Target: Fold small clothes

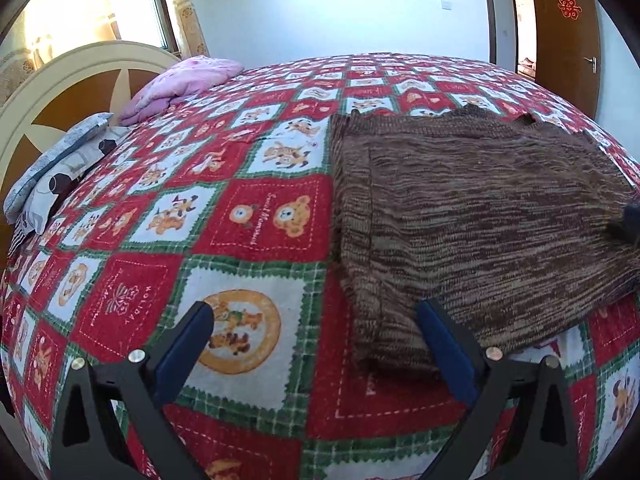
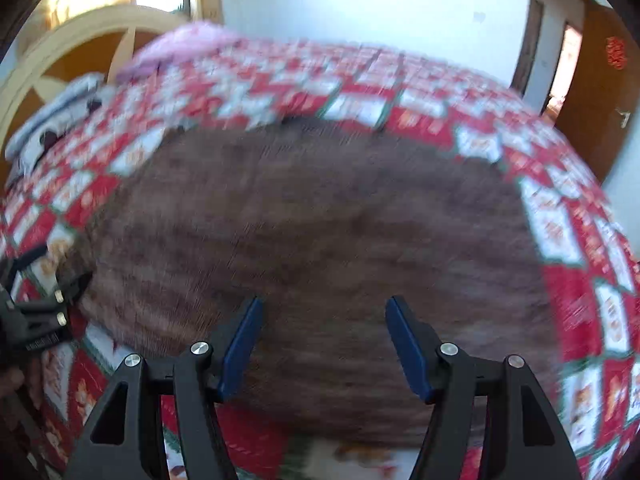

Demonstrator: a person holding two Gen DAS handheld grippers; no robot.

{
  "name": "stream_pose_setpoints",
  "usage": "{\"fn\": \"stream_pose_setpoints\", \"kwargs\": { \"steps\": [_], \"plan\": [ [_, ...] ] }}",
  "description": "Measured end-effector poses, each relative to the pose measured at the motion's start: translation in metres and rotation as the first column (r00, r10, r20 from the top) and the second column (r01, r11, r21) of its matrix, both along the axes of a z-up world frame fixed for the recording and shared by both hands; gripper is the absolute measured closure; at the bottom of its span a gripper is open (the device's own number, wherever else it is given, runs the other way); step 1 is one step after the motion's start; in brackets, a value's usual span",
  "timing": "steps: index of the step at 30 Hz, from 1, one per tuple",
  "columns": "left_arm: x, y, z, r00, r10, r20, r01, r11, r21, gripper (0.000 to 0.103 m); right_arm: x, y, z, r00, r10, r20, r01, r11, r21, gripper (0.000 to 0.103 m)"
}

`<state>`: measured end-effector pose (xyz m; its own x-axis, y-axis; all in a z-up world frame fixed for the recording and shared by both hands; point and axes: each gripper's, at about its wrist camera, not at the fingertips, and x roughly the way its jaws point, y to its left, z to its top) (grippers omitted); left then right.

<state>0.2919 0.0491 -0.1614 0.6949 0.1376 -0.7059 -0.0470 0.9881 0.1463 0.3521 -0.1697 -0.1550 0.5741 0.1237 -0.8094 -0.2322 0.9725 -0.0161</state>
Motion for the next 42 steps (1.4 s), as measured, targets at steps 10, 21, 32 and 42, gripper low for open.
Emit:
{"fn": "stream_pose_setpoints", "kwargs": {
  "steps": [10,21,32,42],
  "plan": [
    [-0.004,0.006,-0.003,1.000,-0.003,0.012,0.003,0.999,-0.046,0.000,-0.023,-0.002,0.029,0.996,0.002,0.092,-0.008,0.998,0.066,0.038],
    [-0.008,0.010,-0.004,1.000,-0.004,0.012,0.005,0.997,-0.073,0.000,-0.007,0.066,-0.003,0.994,0.081,0.077,-0.082,0.997,0.011,0.038],
    [-0.026,0.021,0.000,0.999,-0.033,0.042,0.038,0.988,-0.147,0.000,-0.034,0.034,0.010,0.991,0.124,0.052,-0.129,0.986,0.107,0.038],
    [-0.023,0.027,0.016,0.987,-0.141,0.082,0.158,0.953,-0.260,0.023,-0.056,-0.108,0.041,0.970,-0.195,0.145,0.176,0.975,0.134,0.040]
  ]
}}
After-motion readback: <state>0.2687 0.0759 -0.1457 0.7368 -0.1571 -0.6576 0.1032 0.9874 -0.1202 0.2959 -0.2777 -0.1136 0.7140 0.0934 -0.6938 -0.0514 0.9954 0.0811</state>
